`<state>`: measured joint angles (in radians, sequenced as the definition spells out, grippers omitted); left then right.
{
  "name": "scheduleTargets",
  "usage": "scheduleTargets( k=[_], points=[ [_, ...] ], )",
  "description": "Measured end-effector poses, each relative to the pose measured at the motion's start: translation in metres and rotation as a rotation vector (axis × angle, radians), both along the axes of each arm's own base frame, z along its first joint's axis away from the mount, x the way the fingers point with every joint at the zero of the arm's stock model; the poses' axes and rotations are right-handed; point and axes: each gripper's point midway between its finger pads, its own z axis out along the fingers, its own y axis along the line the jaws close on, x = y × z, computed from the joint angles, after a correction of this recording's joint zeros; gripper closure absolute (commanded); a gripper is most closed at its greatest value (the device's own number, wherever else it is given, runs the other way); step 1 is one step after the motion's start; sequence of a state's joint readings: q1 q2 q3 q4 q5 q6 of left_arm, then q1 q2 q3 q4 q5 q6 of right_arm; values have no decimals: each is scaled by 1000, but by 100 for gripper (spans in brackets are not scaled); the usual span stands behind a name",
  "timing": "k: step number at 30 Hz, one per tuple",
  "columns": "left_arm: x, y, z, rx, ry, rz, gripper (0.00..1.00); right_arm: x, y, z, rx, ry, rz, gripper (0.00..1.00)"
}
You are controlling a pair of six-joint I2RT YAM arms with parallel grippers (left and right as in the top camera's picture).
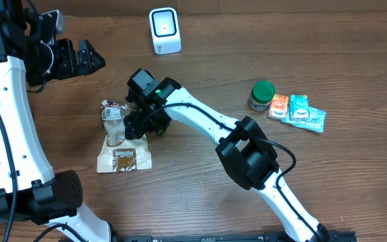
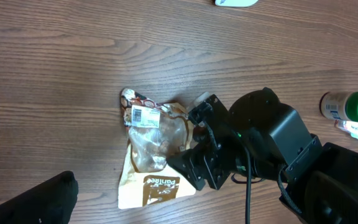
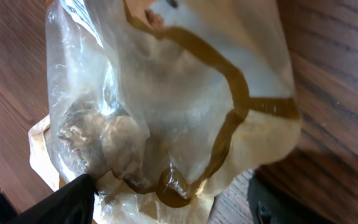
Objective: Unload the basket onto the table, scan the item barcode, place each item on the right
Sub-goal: 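Grasp the top of the clear mushroom bag with the right gripper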
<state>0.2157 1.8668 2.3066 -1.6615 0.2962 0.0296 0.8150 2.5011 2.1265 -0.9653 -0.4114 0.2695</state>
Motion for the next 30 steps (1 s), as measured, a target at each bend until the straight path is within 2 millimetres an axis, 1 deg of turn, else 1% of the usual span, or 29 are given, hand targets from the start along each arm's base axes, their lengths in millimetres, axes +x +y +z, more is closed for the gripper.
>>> scheduleTargets(
  k=[3, 11, 20, 23, 25, 29, 30],
  points=[
    [0, 0, 0, 0, 0, 0, 0, 0, 0, -1, 2, 1, -7, 31],
    [0, 0, 0, 0, 0, 0, 0, 0, 0, -2, 0, 5, -22, 32],
    [0, 0, 0, 0, 0, 0, 0, 1, 1, -3, 9, 3, -36, 36],
    [0, 0, 0, 0, 0, 0, 0, 1, 1, -3, 10, 4, -37, 43],
    [0, 0, 0, 0, 0, 0, 1, 0, 0, -4, 7, 12, -47, 51],
    [0, 0, 0, 0, 0, 0, 0, 2, -4, -7, -18, 17, -79, 62],
    [0, 0, 0, 0, 0, 0, 0, 1, -4, -8, -23, 18, -84, 67]
  ],
)
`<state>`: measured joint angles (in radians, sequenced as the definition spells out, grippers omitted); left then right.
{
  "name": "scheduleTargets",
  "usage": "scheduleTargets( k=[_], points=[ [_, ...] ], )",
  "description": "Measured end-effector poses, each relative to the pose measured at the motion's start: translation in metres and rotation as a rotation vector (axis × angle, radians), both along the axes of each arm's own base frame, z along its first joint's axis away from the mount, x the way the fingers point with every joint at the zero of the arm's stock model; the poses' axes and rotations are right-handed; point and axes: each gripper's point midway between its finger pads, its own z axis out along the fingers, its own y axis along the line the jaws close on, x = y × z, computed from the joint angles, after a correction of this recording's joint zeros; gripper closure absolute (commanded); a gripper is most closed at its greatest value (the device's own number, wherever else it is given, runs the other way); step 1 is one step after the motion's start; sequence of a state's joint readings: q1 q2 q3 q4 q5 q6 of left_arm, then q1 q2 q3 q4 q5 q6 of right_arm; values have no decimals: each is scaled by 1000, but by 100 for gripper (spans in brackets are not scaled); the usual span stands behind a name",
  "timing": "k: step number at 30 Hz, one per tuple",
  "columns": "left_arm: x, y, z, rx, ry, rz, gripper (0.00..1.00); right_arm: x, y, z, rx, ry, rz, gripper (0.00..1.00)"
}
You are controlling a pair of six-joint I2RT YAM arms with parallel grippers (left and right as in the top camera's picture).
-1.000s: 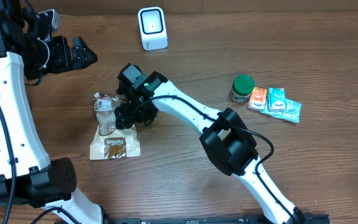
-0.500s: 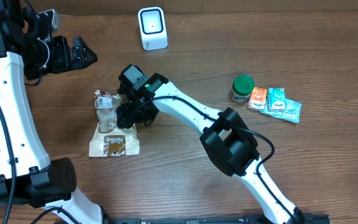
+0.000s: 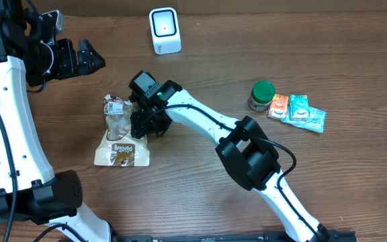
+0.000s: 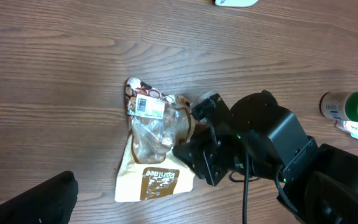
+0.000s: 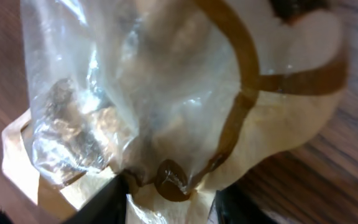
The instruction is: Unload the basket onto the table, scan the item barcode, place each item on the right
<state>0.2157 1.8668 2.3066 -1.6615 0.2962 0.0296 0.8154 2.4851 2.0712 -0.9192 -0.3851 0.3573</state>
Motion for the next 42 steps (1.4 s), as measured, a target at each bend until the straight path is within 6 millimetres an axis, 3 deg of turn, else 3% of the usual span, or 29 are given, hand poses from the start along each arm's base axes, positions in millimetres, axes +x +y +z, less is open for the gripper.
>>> scheduleTargets(
  k=[4, 10, 19, 28, 31, 42],
  points=[
    [0, 0, 0, 0, 0, 0, 0, -3, -6, -4, -32, 13, -10, 96],
    [0, 0, 0, 0, 0, 0, 1, -9, -30, -7, -115, 87, -36, 96],
    [0, 0, 0, 0, 0, 0, 0, 7, -75, -7, -207, 145, -107, 96],
    [0, 0, 0, 0, 0, 0, 1, -20, -106, -6, -407, 154, -43, 96],
    [0, 0, 0, 0, 0, 0, 0, -21, -113, -6, -441, 133, -6, 96],
    [0, 0, 0, 0, 0, 0, 0, 21, -125, -4, -453, -81, 158, 88]
  ],
)
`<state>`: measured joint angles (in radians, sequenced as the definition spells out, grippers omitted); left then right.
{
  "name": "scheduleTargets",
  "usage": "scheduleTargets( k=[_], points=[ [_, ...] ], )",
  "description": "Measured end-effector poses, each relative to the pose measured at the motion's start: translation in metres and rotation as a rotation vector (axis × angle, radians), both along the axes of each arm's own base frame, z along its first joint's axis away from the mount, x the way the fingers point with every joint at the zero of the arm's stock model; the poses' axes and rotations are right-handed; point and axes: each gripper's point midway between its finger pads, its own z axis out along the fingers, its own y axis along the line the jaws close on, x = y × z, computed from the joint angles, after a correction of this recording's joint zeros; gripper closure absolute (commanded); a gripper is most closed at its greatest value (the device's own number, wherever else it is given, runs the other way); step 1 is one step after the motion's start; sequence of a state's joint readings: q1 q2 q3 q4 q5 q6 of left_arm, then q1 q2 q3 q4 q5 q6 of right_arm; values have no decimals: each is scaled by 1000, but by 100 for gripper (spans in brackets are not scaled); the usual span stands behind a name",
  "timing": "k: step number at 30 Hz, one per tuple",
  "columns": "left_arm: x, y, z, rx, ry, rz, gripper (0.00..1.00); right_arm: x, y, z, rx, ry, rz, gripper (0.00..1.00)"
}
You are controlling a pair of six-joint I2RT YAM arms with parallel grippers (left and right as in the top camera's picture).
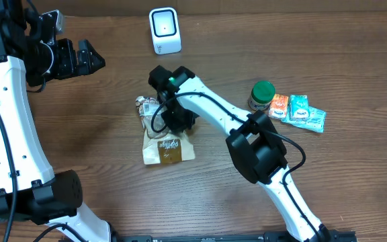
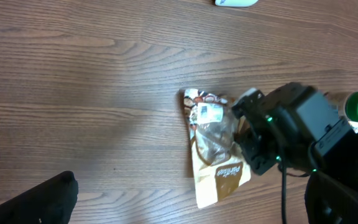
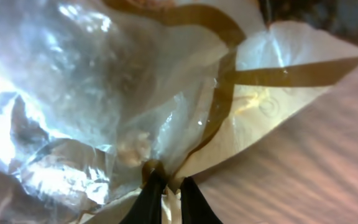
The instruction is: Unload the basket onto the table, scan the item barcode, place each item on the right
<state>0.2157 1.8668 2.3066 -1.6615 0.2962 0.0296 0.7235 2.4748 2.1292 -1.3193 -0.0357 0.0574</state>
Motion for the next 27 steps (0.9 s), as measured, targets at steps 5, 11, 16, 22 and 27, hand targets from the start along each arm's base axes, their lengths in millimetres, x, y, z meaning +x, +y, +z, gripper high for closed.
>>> scheduleTargets(
  k=[5, 11, 16, 22, 27],
  points=[
    [0, 0, 0, 0, 0, 0, 1, 14, -12, 5, 0, -21, 3, 54],
    [0, 0, 0, 0, 0, 0, 0, 29, -16, 61, 154, -51, -44, 24],
    [0, 0, 0, 0, 0, 0, 0, 41, -35, 106, 315, -18, -142, 20],
    [0, 0, 0, 0, 0, 0, 0, 45, -44, 90, 399, 55, -207, 15],
    [0, 0, 0, 0, 0, 0, 0, 42, -22, 59, 461, 47, -174, 13]
  ],
)
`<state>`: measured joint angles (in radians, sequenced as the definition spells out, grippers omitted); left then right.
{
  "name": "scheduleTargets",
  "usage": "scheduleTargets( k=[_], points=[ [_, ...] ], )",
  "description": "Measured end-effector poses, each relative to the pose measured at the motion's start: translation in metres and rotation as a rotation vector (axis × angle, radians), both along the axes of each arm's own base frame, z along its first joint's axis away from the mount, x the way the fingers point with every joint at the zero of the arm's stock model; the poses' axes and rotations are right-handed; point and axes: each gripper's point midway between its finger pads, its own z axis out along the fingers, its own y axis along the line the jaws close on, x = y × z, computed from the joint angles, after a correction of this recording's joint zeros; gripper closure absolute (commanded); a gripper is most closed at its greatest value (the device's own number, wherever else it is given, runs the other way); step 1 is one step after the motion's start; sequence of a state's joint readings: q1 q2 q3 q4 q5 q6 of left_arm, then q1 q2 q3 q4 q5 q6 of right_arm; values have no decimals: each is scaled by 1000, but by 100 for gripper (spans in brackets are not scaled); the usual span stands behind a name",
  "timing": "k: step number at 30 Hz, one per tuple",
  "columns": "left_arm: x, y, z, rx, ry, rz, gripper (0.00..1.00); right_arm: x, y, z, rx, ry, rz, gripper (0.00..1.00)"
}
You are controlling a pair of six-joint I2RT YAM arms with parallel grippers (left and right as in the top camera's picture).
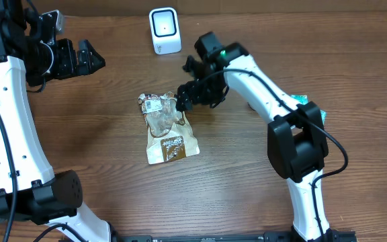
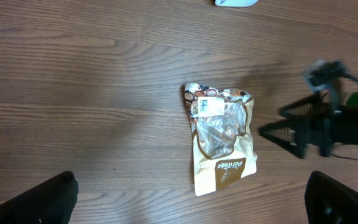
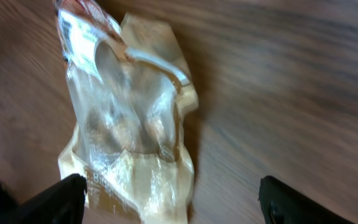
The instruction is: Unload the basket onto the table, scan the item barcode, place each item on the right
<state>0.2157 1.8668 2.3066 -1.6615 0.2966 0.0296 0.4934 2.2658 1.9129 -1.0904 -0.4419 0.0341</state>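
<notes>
A clear and tan snack bag lies flat on the wooden table, with its white barcode label face up at the far end. It also shows in the left wrist view as the bag and in the right wrist view as the bag. The white scanner stands at the table's far edge. My right gripper is open just right of the bag's top and holds nothing. My left gripper hangs open high at the far left.
A green-capped jar and teal packets sit to the right, mostly hidden behind the right arm. The left arm's white links run down the left side.
My right gripper was shut on the bag's right edge; now it is open and pulled back up and to the right. The bag lies flat at nearly the same spot.
The bag lay at the left with my right gripper open around its edge. The fingers then stood closer on the bag. Then the gripper was shut on it and the bag was nearer the table's middle. Now the bag is let go there, label up.
</notes>
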Motion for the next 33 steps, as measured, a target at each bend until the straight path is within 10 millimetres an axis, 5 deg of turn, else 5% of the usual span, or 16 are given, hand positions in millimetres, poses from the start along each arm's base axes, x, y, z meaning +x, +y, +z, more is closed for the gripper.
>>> scheduleTargets(
  k=[8, 18, 24, 33],
  points=[
    [0, 0, 0, 0, 0, 0, 0, -4, 26, -31, 145, 13, 22, 13],
    [0, 0, 0, 0, 0, 0, 1, -7, 65, -39, 320, 87, 25, 26],
    [0, 0, 0, 0, 0, 0, 0, -13, 88, -45, 368, 137, 7, 50],
    [0, 0, 0, 0, 0, 0, 0, -23, 93, -54, 371, 207, -9, 96]
  ],
)
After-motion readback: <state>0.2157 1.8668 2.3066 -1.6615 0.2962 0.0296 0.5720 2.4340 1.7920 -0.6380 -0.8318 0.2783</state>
